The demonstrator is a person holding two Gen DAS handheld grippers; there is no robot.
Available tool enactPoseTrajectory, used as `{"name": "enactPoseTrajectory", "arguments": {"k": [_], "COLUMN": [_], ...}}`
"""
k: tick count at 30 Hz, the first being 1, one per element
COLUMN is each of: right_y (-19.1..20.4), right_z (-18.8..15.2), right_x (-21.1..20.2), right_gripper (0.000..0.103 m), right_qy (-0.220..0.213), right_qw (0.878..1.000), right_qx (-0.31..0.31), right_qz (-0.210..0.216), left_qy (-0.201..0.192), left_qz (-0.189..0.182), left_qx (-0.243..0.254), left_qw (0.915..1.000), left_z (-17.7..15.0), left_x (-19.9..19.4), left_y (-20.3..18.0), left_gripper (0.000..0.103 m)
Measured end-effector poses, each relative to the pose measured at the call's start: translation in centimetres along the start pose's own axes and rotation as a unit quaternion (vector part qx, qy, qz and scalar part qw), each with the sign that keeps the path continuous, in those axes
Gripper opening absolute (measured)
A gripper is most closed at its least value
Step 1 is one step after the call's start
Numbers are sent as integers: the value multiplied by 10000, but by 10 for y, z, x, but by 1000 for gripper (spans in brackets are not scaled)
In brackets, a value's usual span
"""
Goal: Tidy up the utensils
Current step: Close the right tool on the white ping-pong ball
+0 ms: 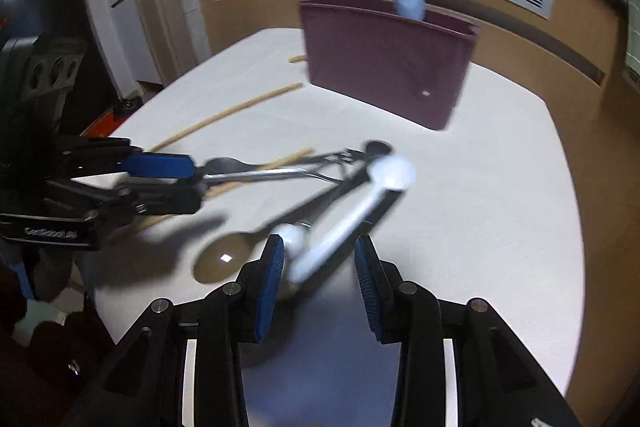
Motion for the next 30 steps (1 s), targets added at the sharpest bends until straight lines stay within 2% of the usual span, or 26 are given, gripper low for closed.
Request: {"name": "enactPoseTrajectory", "arguments": {"k": [4, 8, 10, 14, 17, 21, 24, 27, 28, 30], "right_y": [13, 8, -2, -28, -46, -62, -69, -72, -74, -76], "right_z": [5, 4, 10, 36, 56, 66, 65, 59, 58, 56], "right_x": [22, 22, 8, -37, -62, -72, -72, -71, -68, -65], "right_gripper": [28, 19, 19, 19, 19, 19, 19, 19, 19, 19], "right_qy": [225, 236, -22, -831, -1219, -1410, -1398, -1344, -1302, -1254], "right_qw": [9991, 9988, 9995, 9945, 9900, 9869, 9864, 9862, 9866, 9871], "right_qx": [-215, -220, -88, 111, 279, 508, 656, 784, 817, 876], "right_qz": [-278, -370, -316, -628, -658, -594, -556, -561, -542, -482], "left_qy": [-271, -309, -291, -255, -202, 0, 208, 552, 623, 634], "left_qz": [439, 597, 654, 721, 827, 1149, 979, 424, 438, 733], "left_qx": [-66, -238, -309, -378, -637, -978, -1109, -959, -806, -482], "left_qw": [9986, 9975, 9970, 9964, 9943, 9886, 9888, 9930, 9938, 9941], "left_z": [2, 2, 4, 11, 20, 28, 29, 29, 31, 40], "left_x": [-12, -14, -11, -5, 1, 13, 21, 31, 35, 46], "left_y": [13, 28, 34, 42, 58, 81, 80, 64, 57, 51], "left_gripper": [43, 43, 43, 43, 43, 42, 42, 42, 42, 42]}}
Point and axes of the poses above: each gripper's, at about its wrist camera, not at the fingertips, and x roughly the way its jaws point, y to its left, z to its top, the point moved 3 cm from there along x, roughly the way its jaws point, and after that the axes turned 6 degrees about -x, right-handed, at the moved point
